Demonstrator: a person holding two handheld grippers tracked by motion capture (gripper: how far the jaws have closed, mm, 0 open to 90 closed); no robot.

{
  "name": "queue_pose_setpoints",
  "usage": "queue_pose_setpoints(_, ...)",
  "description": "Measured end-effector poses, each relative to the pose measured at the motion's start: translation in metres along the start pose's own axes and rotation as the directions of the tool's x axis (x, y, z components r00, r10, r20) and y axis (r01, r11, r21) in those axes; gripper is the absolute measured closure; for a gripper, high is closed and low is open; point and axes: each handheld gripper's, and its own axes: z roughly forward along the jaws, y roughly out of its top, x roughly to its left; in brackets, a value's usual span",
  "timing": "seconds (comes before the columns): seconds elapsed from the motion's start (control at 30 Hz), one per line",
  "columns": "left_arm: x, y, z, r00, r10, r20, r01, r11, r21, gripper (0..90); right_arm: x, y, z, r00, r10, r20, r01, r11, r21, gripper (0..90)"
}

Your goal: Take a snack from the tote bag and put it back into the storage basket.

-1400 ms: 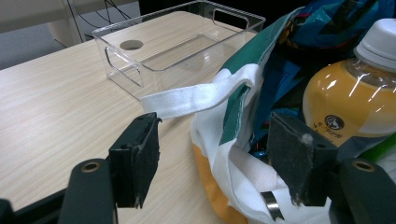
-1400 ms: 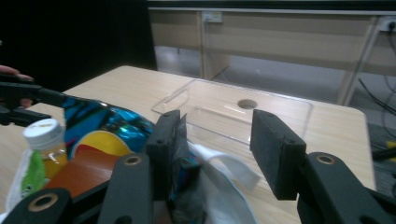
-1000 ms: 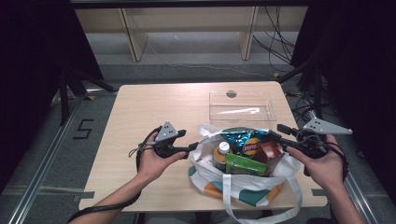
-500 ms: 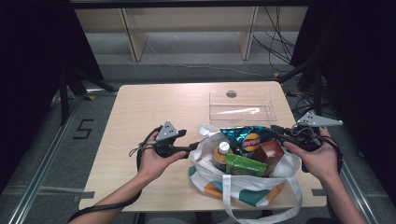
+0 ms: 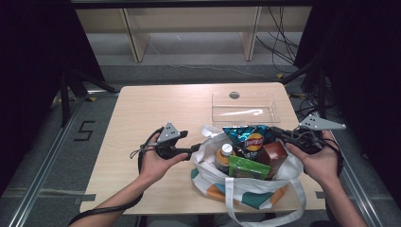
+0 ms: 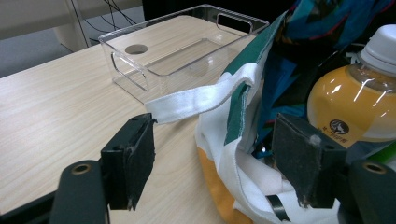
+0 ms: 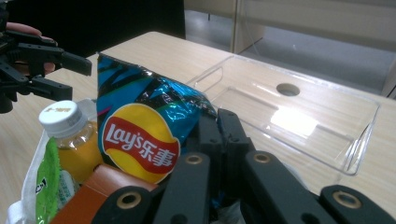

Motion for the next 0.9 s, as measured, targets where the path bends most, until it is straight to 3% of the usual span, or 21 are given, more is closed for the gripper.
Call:
queue_pose_setpoints(0.03, 0.000, 0.000, 0.000, 1.0000, 0.000, 0.000, 0.000, 1.0000, 0.000, 29.7, 0.000, 0.001, 0.000, 0.9998, -0.017, -0.002, 0.017, 1.000, -0.010, 90.0)
queue_pose_setpoints(0.23, -0.001, 0.000, 0.000, 1.0000, -0.001, 0.005, 0.001, 1.0000, -0.004, 29.6, 0.006, 0.005, -0.003, 0.9999, -0.012, 0.005, 0.013, 0.999, -0.041, 90.0)
queue_pose_setpoints(0.33, -0.001, 0.000, 0.000, 1.0000, -0.005, 0.003, 0.006, 1.0000, -0.007, 29.6, 0.005, 0.009, -0.007, 0.9993, -0.038, 0.002, 0.039, 0.997, -0.059, 90.0)
queue_pose_setpoints(0.37, -0.001, 0.000, 0.001, 1.0000, -0.008, 0.004, 0.008, 0.9999, -0.008, 29.4, 0.007, 0.009, -0.008, 0.9998, -0.021, 0.006, 0.021, 0.997, -0.072, 90.0)
queue_pose_setpoints(0.6, -0.002, 0.000, 0.001, 1.0000, -0.002, 0.004, 0.002, 1.0000, -0.004, 29.4, 0.008, 0.017, -0.015, 0.9996, -0.029, -0.002, 0.028, 0.992, -0.121, 90.0)
queue_pose_setpoints(0.63, -0.002, 0.000, 0.001, 1.0000, 0.000, 0.003, 0.000, 1.0000, -0.004, 29.4, 0.011, 0.018, -0.017, 1.0000, 0.004, -0.006, -0.005, 0.993, -0.121, 90.0)
queue_pose_setpoints(0.7, -0.002, 0.000, 0.001, 1.0000, 0.003, 0.005, -0.003, 1.0000, -0.004, 29.4, 0.012, 0.019, -0.018, 0.9999, 0.005, -0.010, -0.006, 0.992, -0.124, 90.0)
queue_pose_setpoints(0.8, -0.003, 0.000, 0.001, 0.9999, 0.014, 0.007, -0.014, 0.9999, -0.005, 29.4, 0.010, 0.024, -0.020, 0.9994, -0.033, 0.009, 0.034, 0.988, -0.152, 90.0)
queue_pose_setpoints(0.9, -0.003, 0.000, 0.001, 0.9999, 0.003, 0.010, -0.003, 1.0000, -0.009, 29.4, 0.010, 0.025, -0.020, 0.9999, -0.014, -0.010, 0.013, 0.988, -0.152, 90.0)
